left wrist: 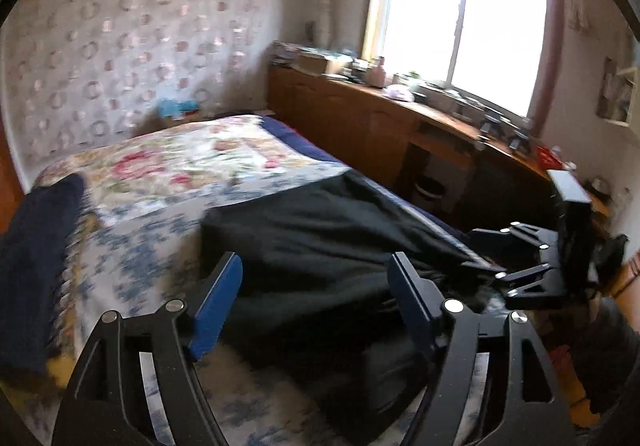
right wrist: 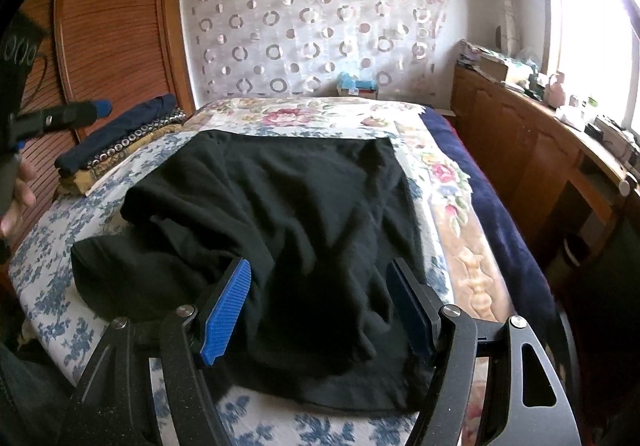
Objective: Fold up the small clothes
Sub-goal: 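Pinch and straighten the shirt edge with the left gripper, then open it, then grasp the black T-shirt edge with the right gripper and lift it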
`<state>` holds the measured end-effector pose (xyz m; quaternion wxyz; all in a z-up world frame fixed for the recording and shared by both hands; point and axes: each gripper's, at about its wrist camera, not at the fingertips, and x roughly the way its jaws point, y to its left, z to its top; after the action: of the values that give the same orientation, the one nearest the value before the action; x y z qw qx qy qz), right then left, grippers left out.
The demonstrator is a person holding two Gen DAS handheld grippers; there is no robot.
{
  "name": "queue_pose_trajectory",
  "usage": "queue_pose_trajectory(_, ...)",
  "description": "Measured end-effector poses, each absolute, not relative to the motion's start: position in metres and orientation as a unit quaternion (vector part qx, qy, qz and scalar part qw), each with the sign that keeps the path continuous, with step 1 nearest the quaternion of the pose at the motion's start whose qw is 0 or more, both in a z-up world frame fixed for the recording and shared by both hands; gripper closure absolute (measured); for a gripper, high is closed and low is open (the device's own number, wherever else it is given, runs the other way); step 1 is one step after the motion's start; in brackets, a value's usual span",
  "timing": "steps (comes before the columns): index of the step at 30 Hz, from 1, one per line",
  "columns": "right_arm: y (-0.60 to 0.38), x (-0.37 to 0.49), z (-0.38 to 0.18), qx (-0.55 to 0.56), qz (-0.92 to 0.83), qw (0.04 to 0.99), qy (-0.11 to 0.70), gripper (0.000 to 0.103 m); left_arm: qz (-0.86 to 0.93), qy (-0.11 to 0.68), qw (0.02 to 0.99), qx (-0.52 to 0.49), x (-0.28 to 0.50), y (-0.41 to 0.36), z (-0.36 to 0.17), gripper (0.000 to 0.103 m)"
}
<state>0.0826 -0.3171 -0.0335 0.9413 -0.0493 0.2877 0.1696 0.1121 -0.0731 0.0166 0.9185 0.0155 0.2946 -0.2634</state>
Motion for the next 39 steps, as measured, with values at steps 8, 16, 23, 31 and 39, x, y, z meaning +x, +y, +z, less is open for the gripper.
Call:
queue_pose_trajectory(8, -0.278, 0.110, -0.023, -0.077, 0.206, 0.933, 0.284, 0.031, -0.189, 0.296, 0.936, -0.004, 0.109, -0.014, 0.002, 0.027)
queue_pose_trajectory(16, -0.218, 0.142, -0.012, -0.118, 0.267, 0.914, 0.281, 0.031, -0.161, 0.294, 0.942, -0.018, 0.107, 0.017, -0.008, 0.027)
queue_pose_trajectory(23, -0.168, 0.168, -0.013, -0.148, 0.306, 0.893, 0.295, 0.031, -0.149, 0.294, 0.944, -0.012, 0.105, 0.024, -0.013, 0.027)
queue_pose_trajectory(31, -0.131, 0.185, -0.028, -0.176, 0.346, 0.863, 0.323, 0.031, -0.139, 0.287, 0.948, -0.014, 0.099, 0.034, -0.017, 0.027)
queue_pose_trajectory(39, -0.108, 0.191, -0.041, -0.197, 0.369, 0.836, 0.355, 0.031, -0.134, 0.281, 0.950, -0.026, 0.095, 0.045, -0.018, 0.027)
